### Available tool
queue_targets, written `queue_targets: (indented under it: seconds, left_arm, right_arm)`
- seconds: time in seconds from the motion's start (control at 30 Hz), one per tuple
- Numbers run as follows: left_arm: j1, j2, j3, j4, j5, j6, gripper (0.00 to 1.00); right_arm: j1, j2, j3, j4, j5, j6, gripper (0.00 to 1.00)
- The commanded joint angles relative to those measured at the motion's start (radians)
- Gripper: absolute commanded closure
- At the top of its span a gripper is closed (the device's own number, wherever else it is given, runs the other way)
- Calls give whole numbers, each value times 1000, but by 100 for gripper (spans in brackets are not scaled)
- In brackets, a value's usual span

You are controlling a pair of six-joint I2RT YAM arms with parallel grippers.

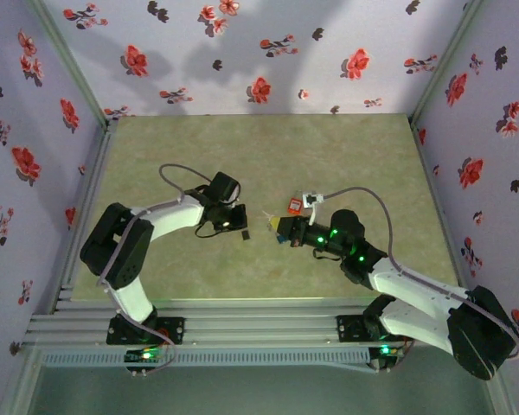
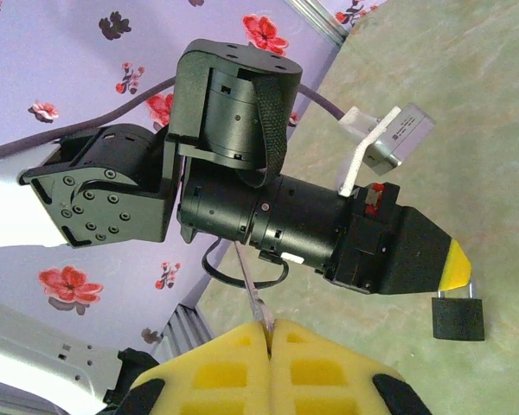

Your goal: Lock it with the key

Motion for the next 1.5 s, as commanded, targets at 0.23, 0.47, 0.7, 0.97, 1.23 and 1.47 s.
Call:
queue_targets:
  seconds: [0.23,0.47,0.7,0.97,1.23,1.47]
  left_arm:
    - [13,47,46,-61,21,68,100]
    - [16,70,53,-77,20,88,90]
    - [18,81,72,-99,19,101,82]
    - [20,90,94,-118,18,108,80]
    - [25,99,113,-134,14,115,76]
    - [38,81,139,-175,3,128,75]
  right_arm:
    - [-6,12,-5,45,-20,16,100]
    - [-6,9,-4,45,-21,17,100]
    - [-6,12,-6,45,-22,19,100]
    - [-6,12,-4,47,-25,20,100]
    - [-6,12,-4,47,-25,22,100]
    - [-6,15,-3,44,-22,21,100]
